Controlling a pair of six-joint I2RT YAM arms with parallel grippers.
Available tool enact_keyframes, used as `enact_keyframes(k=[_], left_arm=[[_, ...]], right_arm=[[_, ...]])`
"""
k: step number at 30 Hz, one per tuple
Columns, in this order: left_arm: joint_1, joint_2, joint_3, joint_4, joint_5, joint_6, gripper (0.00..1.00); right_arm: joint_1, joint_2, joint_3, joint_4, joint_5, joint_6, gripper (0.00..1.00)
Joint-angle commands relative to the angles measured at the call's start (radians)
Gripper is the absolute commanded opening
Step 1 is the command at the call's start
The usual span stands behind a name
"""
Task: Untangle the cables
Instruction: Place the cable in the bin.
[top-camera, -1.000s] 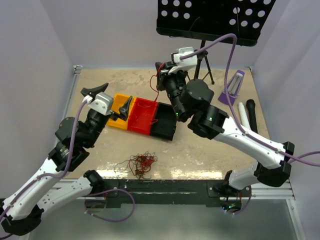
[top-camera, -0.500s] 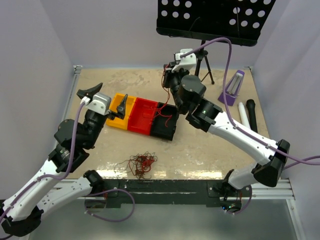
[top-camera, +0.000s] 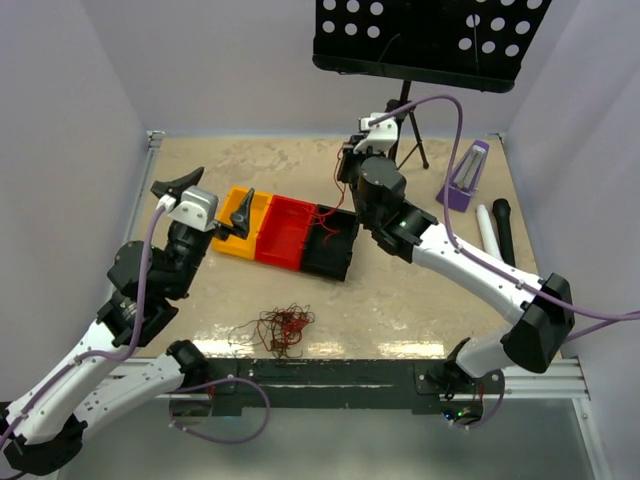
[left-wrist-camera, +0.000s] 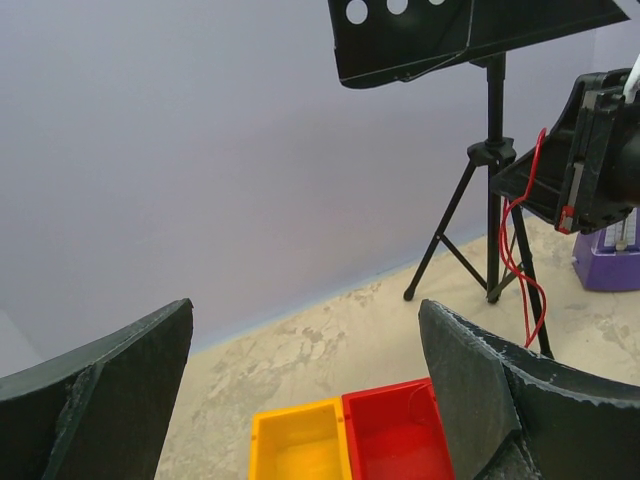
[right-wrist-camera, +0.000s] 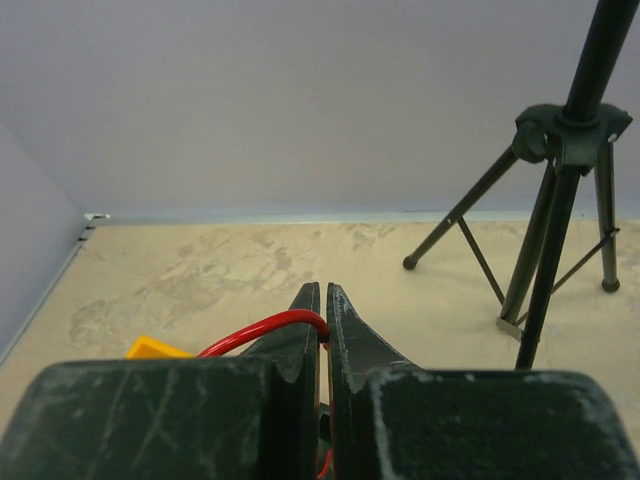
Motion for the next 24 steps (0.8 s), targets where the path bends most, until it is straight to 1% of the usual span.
enact_keyframes(k=[1, 5, 8, 19, 24], left_arm=[[0.005, -0.011, -0.025, 0.036, 0.007, 0.005, 1.00], [0.005, -0.016, -0.037, 0.039, 0.012, 0.005, 1.00], [0.003, -0.016, -0.045, 0.042, 0.018, 0.005, 1.00], [0.008, -0.010, -0.052, 0.035, 0.040, 0.005, 1.00], [0.008, -0.008, -0.056, 0.041, 0.053, 0.000, 1.00]], right_arm=[[-0.021, -0.046, -0.054, 0.058, 0.046, 0.048, 0.00], [-0.052, -0.094, -0.102, 0.053, 0.033, 0.062, 0.00], [-0.063, -0.098, -0.116, 0.036, 0.031, 0.062, 0.00], [-0.100, -0.189, -0.208, 0.009, 0.071, 0.096, 0.00], [-0.117, -0.197, -0.213, 0.006, 0.028, 0.088, 0.00]])
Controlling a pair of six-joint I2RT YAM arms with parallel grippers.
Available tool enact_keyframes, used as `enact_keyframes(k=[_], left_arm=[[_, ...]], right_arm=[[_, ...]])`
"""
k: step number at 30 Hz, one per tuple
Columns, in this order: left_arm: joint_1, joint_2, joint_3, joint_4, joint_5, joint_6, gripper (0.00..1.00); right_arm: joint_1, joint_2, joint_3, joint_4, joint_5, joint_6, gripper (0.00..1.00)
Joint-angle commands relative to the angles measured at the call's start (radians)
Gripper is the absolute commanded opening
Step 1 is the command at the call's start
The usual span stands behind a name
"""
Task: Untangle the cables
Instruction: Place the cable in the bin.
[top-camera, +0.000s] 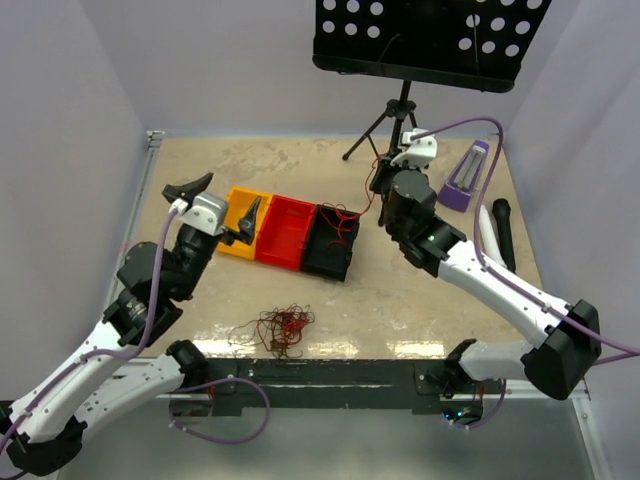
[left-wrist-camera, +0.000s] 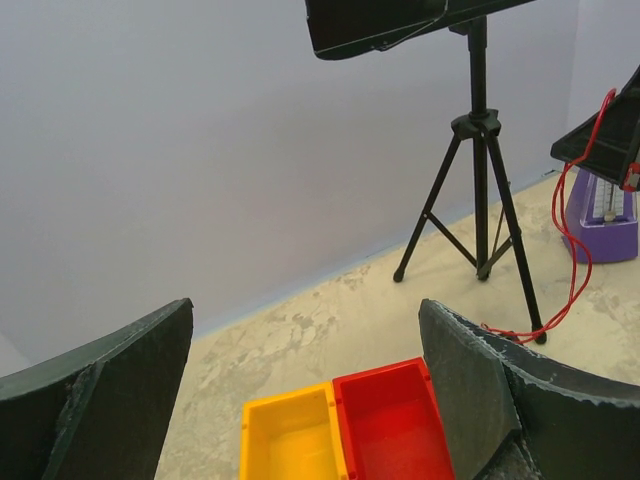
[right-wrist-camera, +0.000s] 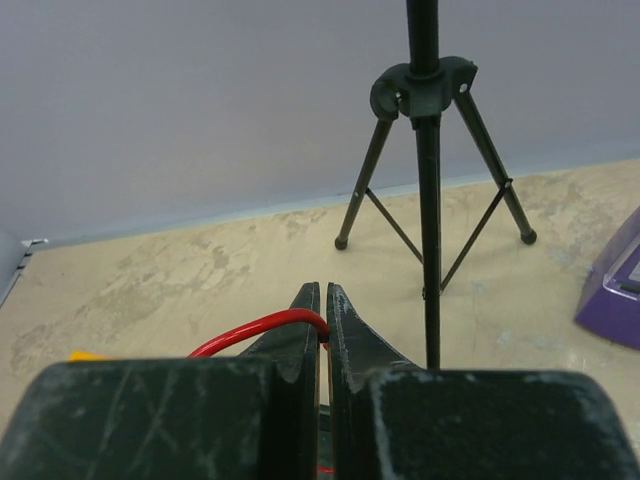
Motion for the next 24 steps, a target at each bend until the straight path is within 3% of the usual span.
enact_keyframes(k=[1, 10, 24], left_arm=[[0.008, 0.001, -0.006, 0.037, 0.026, 0.000, 1.00], [0.017, -0.012, -0.003, 0.017, 0.042, -0.006, 1.00], [0.023, -0.030, -0.020, 0.012, 0.046, 0.000, 1.00]], right_arm=[[-0.011, -0.010, 0.009, 0.019, -0.018, 0.006, 0.00], [-0.011, 0.180, 0.086, 0.007, -0.141, 0.057, 0.00], [-0.010, 0.440, 0.115, 0.018, -0.182, 0.139, 0.00]])
